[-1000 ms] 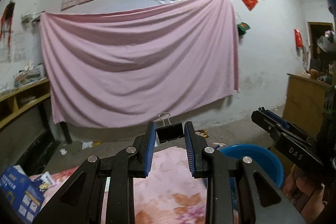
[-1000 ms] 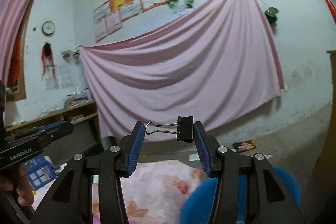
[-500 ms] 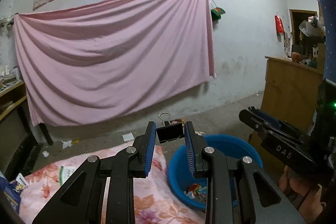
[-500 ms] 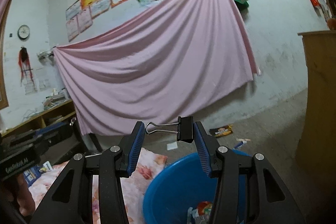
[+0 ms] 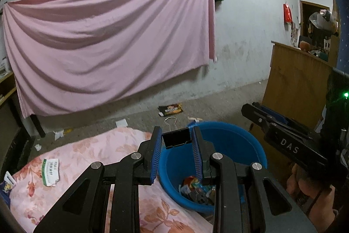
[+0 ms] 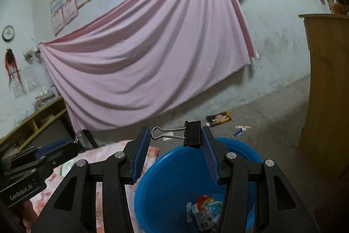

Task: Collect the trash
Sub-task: 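Carry both binder clips up and over the blue bucket, then open both tools to drop the binder clips into the bucket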

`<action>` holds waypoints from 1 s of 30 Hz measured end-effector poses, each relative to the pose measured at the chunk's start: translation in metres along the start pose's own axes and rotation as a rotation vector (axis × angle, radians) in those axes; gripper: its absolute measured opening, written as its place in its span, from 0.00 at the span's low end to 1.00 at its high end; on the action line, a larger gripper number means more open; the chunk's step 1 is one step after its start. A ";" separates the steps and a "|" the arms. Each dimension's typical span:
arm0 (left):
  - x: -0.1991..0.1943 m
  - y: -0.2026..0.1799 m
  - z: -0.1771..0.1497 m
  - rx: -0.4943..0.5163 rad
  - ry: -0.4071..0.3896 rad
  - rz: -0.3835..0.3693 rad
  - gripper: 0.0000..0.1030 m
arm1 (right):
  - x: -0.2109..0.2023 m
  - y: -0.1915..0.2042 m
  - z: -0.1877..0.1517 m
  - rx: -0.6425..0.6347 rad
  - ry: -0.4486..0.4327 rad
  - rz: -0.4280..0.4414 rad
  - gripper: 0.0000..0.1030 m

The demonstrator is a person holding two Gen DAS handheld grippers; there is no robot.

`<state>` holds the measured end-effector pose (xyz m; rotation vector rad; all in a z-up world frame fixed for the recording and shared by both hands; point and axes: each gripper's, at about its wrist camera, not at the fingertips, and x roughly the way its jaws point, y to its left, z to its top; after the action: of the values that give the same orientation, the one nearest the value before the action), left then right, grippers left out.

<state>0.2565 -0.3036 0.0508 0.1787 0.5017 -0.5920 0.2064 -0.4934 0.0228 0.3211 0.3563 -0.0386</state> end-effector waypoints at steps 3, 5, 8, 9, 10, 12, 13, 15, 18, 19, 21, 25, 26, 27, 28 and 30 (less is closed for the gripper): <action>0.008 0.000 -0.003 -0.013 0.030 -0.015 0.23 | 0.007 -0.003 -0.003 -0.007 0.043 -0.028 0.45; 0.013 0.002 -0.003 -0.028 0.049 -0.024 0.23 | 0.010 -0.004 -0.004 -0.005 0.063 -0.038 0.45; 0.019 0.005 -0.004 -0.052 0.070 -0.031 0.23 | 0.013 -0.006 -0.005 -0.003 0.085 -0.047 0.45; 0.021 0.006 -0.004 -0.060 0.077 -0.035 0.23 | 0.013 -0.006 -0.006 -0.003 0.089 -0.049 0.45; 0.023 0.007 -0.004 -0.067 0.083 -0.039 0.23 | 0.013 -0.007 -0.006 -0.003 0.093 -0.051 0.45; 0.025 0.010 -0.005 -0.080 0.093 -0.046 0.23 | 0.014 -0.007 -0.006 -0.005 0.099 -0.053 0.45; 0.026 0.011 -0.005 -0.085 0.096 -0.049 0.23 | 0.014 -0.006 -0.006 -0.006 0.103 -0.054 0.45; 0.027 0.011 -0.007 -0.093 0.106 -0.062 0.23 | 0.015 -0.007 -0.006 -0.006 0.109 -0.055 0.45; 0.030 0.011 -0.007 -0.098 0.118 -0.082 0.23 | 0.016 -0.007 -0.006 -0.005 0.116 -0.058 0.45; 0.031 0.010 -0.007 -0.099 0.120 -0.087 0.23 | 0.016 -0.006 -0.006 -0.003 0.118 -0.059 0.45; 0.032 0.010 -0.007 -0.102 0.123 -0.100 0.23 | 0.017 -0.008 -0.006 0.002 0.124 -0.058 0.45; 0.035 0.005 -0.007 -0.105 0.133 -0.118 0.23 | 0.017 -0.010 -0.005 0.014 0.132 -0.058 0.45; 0.035 0.005 -0.007 -0.109 0.138 -0.124 0.23 | 0.018 -0.011 -0.005 0.017 0.133 -0.058 0.45; 0.036 0.005 -0.007 -0.115 0.143 -0.129 0.23 | 0.018 -0.012 -0.004 0.021 0.135 -0.057 0.46; 0.037 0.006 -0.007 -0.120 0.146 -0.133 0.23 | 0.018 -0.013 -0.004 0.025 0.137 -0.055 0.47; 0.037 0.006 -0.007 -0.126 0.148 -0.138 0.25 | 0.018 -0.013 -0.005 0.029 0.139 -0.057 0.50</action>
<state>0.2836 -0.3144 0.0264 0.0687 0.6969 -0.6830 0.2203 -0.5033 0.0083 0.3428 0.5032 -0.0776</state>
